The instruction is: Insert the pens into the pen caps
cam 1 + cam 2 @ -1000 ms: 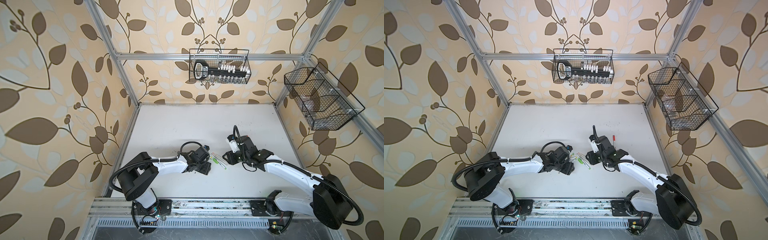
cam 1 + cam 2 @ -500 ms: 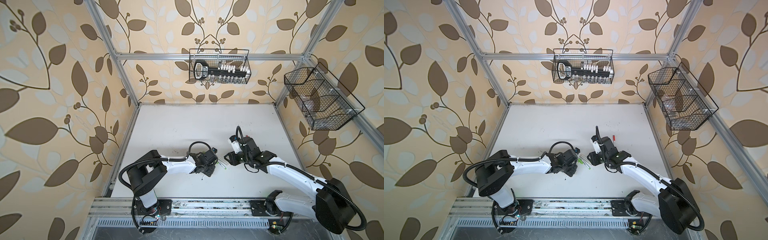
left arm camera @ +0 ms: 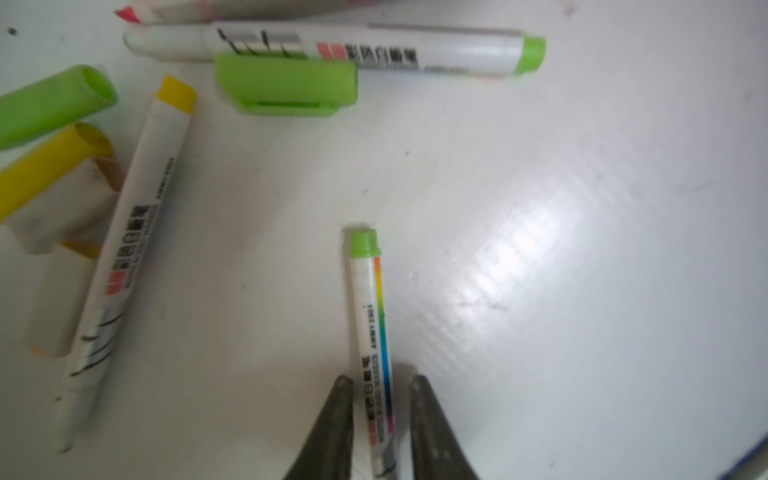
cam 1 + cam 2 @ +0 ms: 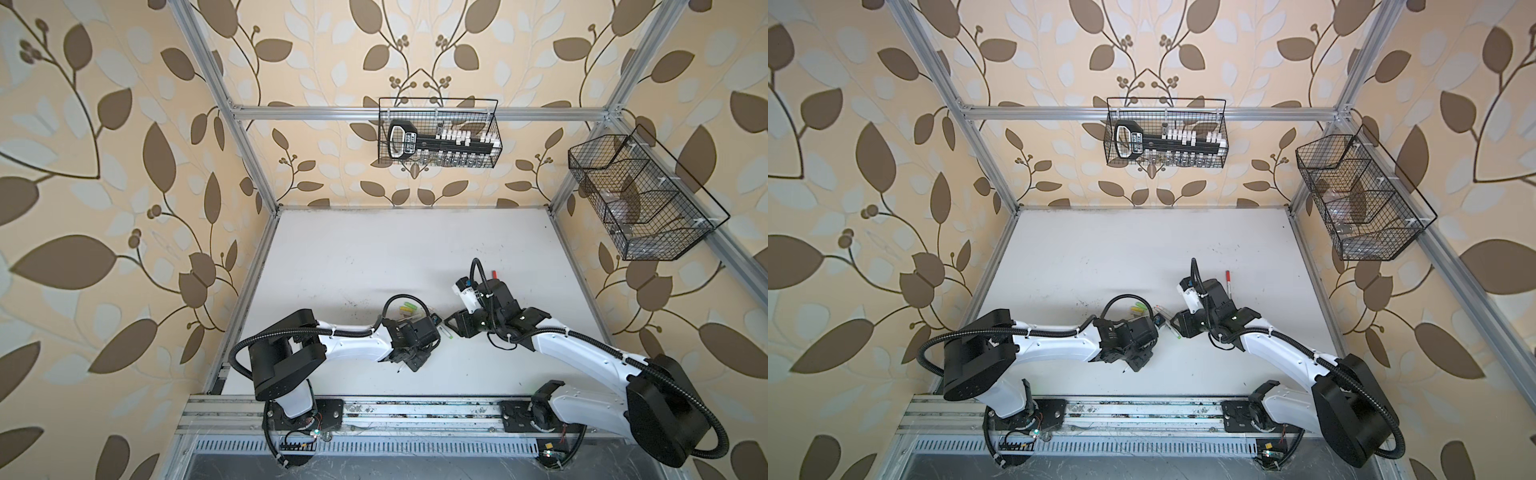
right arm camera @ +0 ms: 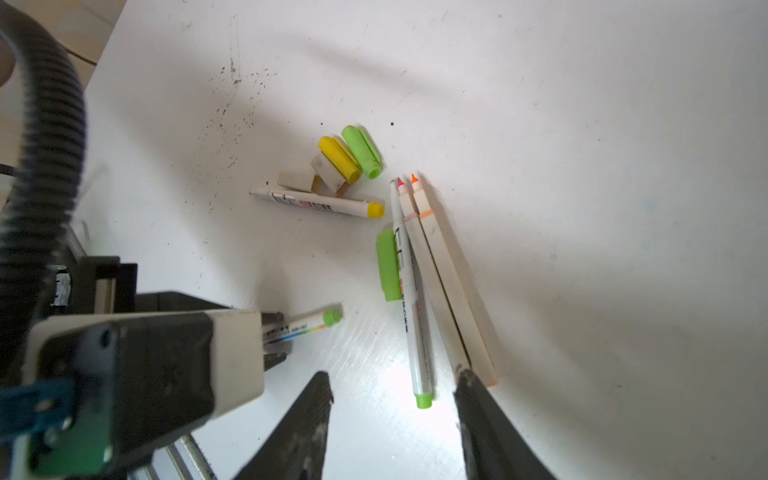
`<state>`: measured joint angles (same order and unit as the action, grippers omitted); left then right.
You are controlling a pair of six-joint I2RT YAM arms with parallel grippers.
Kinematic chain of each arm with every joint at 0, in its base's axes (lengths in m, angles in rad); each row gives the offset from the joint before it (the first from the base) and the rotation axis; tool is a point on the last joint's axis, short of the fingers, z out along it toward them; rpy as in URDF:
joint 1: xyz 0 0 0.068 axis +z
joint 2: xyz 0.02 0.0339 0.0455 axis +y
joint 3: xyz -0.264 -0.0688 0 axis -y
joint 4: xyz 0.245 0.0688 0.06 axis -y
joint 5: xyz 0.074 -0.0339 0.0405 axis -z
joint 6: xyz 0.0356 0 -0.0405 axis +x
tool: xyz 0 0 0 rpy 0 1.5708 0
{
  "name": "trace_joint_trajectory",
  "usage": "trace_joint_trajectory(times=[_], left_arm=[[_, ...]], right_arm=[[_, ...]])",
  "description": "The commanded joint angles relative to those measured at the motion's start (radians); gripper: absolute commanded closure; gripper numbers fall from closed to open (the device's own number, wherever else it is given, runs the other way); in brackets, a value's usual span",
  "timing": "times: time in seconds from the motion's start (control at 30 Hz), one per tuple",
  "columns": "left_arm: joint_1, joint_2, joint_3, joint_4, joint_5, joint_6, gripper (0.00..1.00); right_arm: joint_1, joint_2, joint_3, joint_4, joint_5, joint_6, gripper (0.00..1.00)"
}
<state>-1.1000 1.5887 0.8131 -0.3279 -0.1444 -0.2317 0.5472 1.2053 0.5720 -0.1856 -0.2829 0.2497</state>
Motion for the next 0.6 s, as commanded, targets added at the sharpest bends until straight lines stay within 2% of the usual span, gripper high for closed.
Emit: trace_joint_trajectory(times=[0.0, 0.13, 0.17, 0.4, 0.57], left_arm=[[0.005, -0.16, -0.026, -0.03, -0.086, -0.001, 0.33], [0.036, -0.385, -0.078, -0.022, -0.098, -0.039, 0.11], [0.046, -0.447, -0.087, -0.035, -0.11, -0.054, 0.01], [0.111, -0.805, -0.107, -0.162, -0.156, -0.141, 0.01], [0.115, -0.946, -0.109, -0.227, -0.203, -0.203, 0.01]], right_arm=[[0.028, 0.026, -0.013, 0.034, -0.06, -0.044, 0.44], [0.096, 0.086, 0.017, 0.053, -0.083, -0.066, 0.37], [0.117, 0.112, 0.034, 0.055, -0.085, -0.075, 0.35], [0.22, 0.299, 0.194, 0.036, -0.113, -0.13, 0.29], [0.269, 0.433, 0.339, -0.008, -0.167, -0.174, 0.27]])
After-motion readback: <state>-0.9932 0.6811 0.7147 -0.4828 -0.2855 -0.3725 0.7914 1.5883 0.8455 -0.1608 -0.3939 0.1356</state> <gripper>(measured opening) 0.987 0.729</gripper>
